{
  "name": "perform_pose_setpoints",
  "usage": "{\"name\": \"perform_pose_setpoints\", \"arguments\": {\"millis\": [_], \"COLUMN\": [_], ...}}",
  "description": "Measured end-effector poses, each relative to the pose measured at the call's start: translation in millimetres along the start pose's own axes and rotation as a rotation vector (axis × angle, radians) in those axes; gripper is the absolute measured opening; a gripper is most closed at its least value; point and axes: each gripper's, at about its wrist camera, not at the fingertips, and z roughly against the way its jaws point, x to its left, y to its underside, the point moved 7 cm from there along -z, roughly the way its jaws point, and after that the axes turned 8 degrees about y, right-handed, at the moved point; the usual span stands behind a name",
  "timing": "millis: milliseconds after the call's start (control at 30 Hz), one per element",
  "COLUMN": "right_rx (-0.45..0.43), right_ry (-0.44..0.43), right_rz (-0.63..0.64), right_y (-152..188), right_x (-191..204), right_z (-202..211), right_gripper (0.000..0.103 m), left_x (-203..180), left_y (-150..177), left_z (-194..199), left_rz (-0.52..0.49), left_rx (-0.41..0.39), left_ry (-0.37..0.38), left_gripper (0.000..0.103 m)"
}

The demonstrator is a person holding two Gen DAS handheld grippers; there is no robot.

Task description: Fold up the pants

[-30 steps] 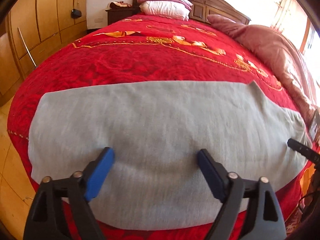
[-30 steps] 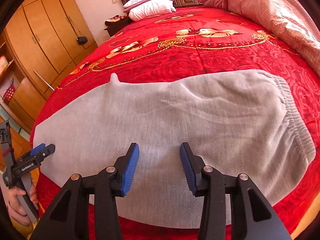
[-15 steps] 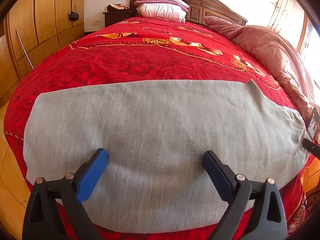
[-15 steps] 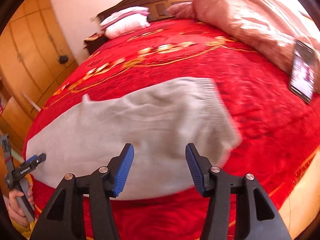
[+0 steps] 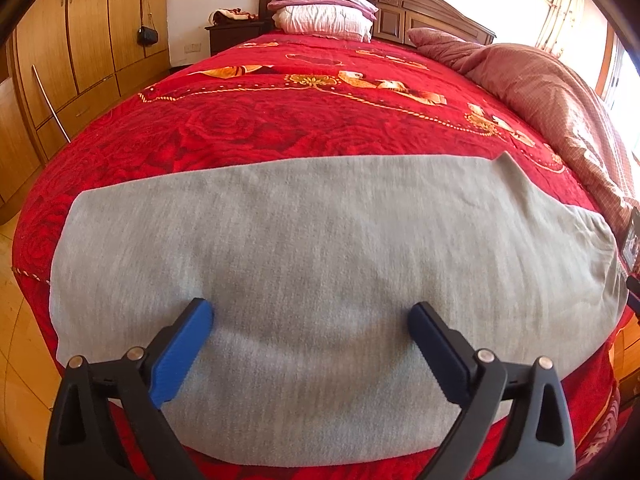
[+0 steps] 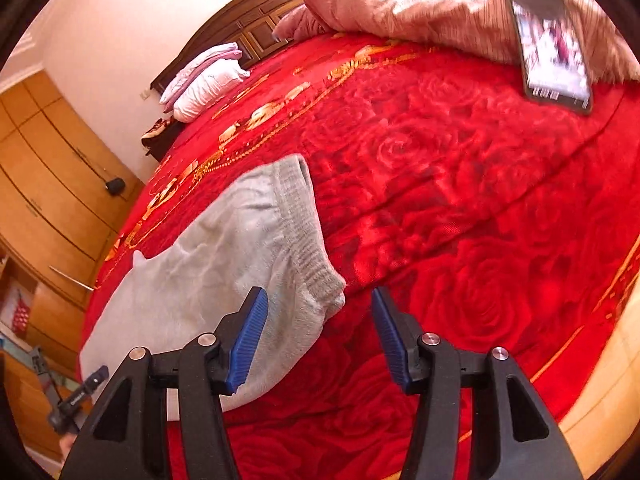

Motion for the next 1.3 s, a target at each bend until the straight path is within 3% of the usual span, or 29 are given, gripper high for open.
{"name": "perform_pose_setpoints", "arguments": {"millis": [100, 233, 433, 500, 700, 867, 1133, 1300], "right_rx": [0.013, -0.007, -0.013, -0.014, -0.057, -0.102, -0.016, -0.015], "right_ry": [-0.052, -0.022, -0.121, -0.094, -0.139, -0.182, -0.117, -0.117], "right_rz": [-0.006, 0.046, -0.044, -0.041, -0.065, -0.051, -0.089, -0.085], "right_y": [4, 1, 5, 4, -4, -8, -4, -2], "right_x": [9, 20, 5, 3, 1, 14, 6, 3], "right_z": [-6, -10, -19, -16, 3, 19, -16, -22], "right_gripper": [0.055, 0.055, 0.053, 0.037, 0.022, 0.021, 0.025, 0.023], "left_x": [0, -2, -2, -1, 0, 11, 20, 22], "left_y": [1, 2, 2, 2, 0, 0, 7, 9], "left_z": [-1, -3, -4, -4, -2, 8, 4, 2], "left_rz": [-0.006, -0.02, -0.024, -0.026, -0.017, 0.03, 0.088, 0.101], "left_rx": [0.004, 0.012, 0.015, 0.016, 0.016, 0.009, 0.037, 0.034], "left_ry": [-0.008, -0.029, -0.037, -0.039, -0.023, -0.037, -0.039, -0.027], "left_gripper": [0.101, 0.102, 0.102, 0.102, 0.102, 0.101, 0.103, 0.103]}}
